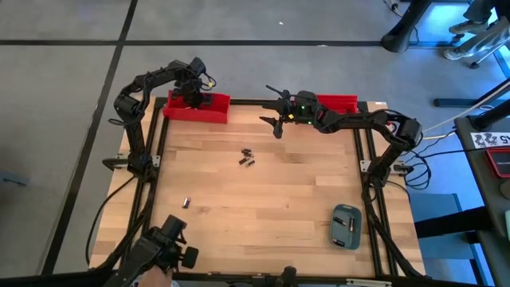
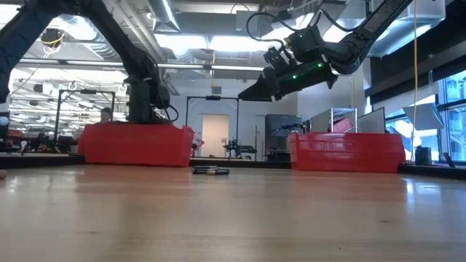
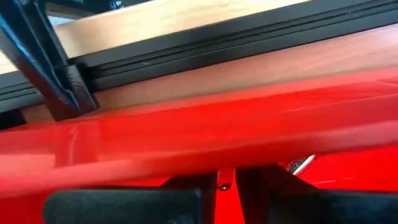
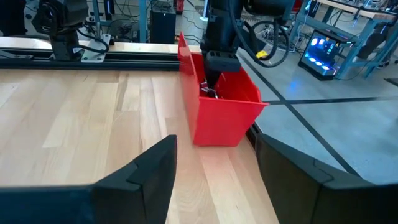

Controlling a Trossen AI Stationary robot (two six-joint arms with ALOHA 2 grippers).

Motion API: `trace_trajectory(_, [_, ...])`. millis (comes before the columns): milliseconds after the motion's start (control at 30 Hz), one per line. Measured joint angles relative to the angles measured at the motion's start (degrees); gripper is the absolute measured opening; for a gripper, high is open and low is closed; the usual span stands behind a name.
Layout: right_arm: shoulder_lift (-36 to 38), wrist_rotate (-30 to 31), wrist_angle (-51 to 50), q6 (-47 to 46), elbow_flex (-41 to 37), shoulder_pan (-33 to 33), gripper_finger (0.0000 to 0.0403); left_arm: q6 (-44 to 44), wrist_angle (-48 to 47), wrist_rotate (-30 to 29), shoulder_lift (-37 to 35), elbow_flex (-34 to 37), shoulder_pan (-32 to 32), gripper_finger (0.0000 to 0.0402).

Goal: Sort batteries
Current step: Put the small silver battery into the left red bin, then put the small black battery into the right red bin

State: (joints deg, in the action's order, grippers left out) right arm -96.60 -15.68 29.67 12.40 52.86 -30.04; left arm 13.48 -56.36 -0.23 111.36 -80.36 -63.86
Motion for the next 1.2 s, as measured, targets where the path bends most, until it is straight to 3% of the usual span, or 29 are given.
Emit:
trace_trajectory(233, [0.0, 0.0, -0.26, -0.09, 0.0, 0.0, 0.0221, -0.48, 1.23, 0.01, 0.6, 0.02, 0.02, 0.0039])
trace_trajectory(467, [0.0, 0.0, -0.36, -0.11, 0.0, 0.0, 0.0221, -1.77, 0.75, 0.02, -1.07, 0.02, 0.48, 0.0104])
trace_trajectory(667, [0.0, -0.02, -1.61, -0.13, 0.0, 0.02, 0.0221, -1.39, -1.13, 0.02, -6.78, 0.02, 1.29, 0.0153])
trace_trajectory(867, [0.0, -0.12, -3.14, -0.13, 0.0, 0.02, 0.0221, 0.73, -1.2, -0.05, -15.48, 0.02, 4.57, 0.0162])
trace_trajectory(1033, [0.0, -0.89, -3.38, -0.24, 0.0, 0.09, 0.0221, 0.48, 0.32, -5.93, -22.38, 0.02, 11.84, 0.0152])
trace_trajectory(1200, [0.0, -6.93, -4.15, -0.24, 0.0, 0.09, 0.0221, -0.13, 1.65, -16.81, -26.05, 0.0, 23.11, 0.0141])
